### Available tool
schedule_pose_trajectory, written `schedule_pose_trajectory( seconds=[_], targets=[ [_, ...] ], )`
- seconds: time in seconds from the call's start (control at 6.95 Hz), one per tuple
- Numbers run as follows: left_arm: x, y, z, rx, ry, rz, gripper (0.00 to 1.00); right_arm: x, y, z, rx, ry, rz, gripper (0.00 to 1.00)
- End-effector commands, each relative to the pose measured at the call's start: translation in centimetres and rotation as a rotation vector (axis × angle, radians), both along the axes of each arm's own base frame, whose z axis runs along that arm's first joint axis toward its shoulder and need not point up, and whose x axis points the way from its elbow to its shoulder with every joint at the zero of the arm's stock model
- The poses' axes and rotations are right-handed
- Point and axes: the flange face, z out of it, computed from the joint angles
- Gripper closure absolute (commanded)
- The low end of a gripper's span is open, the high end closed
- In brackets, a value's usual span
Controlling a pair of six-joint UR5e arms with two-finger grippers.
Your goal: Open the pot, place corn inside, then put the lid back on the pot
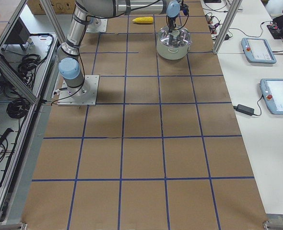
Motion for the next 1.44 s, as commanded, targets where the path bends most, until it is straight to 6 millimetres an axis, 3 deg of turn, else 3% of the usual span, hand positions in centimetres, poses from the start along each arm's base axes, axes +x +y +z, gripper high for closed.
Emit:
schedule_pose_trajectory(
  seconds=[0.0,1.29],
  targets=[
    [0.0,0.0,0.1,-0.001,0.001,0.001,0.0,0.4,-1.1,1.8,-0.027,-0.026,-0.001,0.01],
    [0.0,0.0,0.0,0.0,0.001,0.001,0.0,-0.6,-3.0,-0.2,-0.03,0.007,-0.009,0.03]
  ],
)
